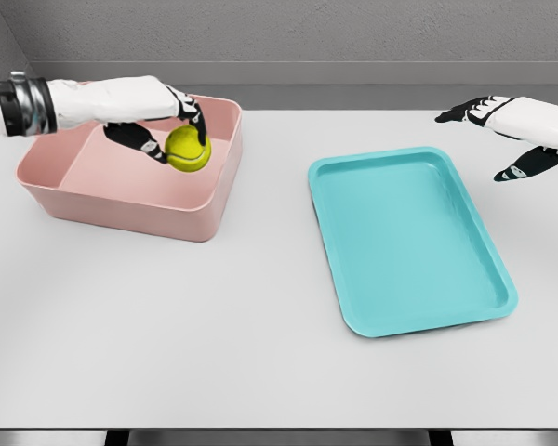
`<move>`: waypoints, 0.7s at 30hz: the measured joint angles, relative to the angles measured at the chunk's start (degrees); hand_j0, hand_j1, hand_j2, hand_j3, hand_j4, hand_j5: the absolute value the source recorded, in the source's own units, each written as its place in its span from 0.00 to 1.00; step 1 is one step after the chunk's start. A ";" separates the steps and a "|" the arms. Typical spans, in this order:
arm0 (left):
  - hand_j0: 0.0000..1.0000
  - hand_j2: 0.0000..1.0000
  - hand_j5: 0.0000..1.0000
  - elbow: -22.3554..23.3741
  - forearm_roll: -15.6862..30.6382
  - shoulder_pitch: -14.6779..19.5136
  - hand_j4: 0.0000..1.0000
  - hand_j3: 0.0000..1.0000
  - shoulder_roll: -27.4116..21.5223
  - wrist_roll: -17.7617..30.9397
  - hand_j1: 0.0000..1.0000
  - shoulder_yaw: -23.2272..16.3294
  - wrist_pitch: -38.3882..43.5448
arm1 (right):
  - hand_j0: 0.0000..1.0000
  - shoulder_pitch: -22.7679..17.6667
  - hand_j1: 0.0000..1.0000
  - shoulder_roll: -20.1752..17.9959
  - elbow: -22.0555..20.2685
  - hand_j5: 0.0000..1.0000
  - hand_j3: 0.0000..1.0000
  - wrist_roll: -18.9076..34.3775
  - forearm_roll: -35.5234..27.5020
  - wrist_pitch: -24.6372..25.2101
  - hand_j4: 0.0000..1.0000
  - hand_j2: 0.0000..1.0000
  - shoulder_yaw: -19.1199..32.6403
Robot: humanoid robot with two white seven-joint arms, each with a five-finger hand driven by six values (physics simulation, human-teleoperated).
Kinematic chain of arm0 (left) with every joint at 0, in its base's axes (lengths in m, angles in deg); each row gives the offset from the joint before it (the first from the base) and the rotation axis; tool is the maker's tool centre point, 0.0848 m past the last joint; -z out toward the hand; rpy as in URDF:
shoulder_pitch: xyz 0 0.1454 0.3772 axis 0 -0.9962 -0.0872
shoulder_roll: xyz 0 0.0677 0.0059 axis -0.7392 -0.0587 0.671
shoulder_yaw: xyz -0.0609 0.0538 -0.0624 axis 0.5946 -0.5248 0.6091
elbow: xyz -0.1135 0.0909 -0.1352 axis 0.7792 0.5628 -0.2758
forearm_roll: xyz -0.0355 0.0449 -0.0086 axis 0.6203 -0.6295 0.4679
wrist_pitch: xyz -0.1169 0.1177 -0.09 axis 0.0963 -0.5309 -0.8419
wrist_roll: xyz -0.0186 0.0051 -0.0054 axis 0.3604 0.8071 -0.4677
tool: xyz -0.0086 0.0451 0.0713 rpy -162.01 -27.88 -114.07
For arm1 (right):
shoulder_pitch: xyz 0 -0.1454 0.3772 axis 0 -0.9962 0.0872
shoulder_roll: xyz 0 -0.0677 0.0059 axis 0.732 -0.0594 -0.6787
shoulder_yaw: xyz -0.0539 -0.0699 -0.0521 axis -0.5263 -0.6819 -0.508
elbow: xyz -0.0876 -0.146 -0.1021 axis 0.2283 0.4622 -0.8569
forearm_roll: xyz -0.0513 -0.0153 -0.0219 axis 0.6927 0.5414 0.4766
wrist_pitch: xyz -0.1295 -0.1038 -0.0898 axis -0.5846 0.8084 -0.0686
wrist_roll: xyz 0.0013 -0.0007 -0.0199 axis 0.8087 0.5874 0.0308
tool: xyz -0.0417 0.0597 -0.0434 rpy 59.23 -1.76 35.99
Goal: Put the tennis from the blue tray into the pink basket with both arms
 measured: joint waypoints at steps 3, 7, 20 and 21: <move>0.53 0.53 0.53 1.45 -0.15 -0.09 0.53 0.53 0.00 -0.01 0.53 0.02 0.02 | 1.00 0.00 1.00 -0.01 0.01 1.00 1.00 0.00 0.00 0.00 1.00 1.00 0.00; 1.00 1.00 1.00 2.75 -0.31 0.00 1.00 1.00 0.06 -0.02 1.00 0.28 0.03 | 1.00 0.00 1.00 -0.01 0.00 1.00 1.00 0.00 0.00 0.00 1.00 1.00 0.00; 1.00 1.00 1.00 -10.15 3.82 -4.92 1.00 1.00 -10.33 -0.02 1.00 2.67 0.03 | 1.00 0.00 1.00 -1.06 0.00 1.00 1.00 0.00 0.00 0.00 1.00 1.00 0.08; 1.00 1.00 1.00 -11.03 4.13 -5.89 1.00 1.00 -11.73 -0.02 1.00 2.99 0.04 | 1.00 0.00 1.00 -1.11 0.00 1.00 1.00 0.00 0.01 0.00 1.00 1.00 0.09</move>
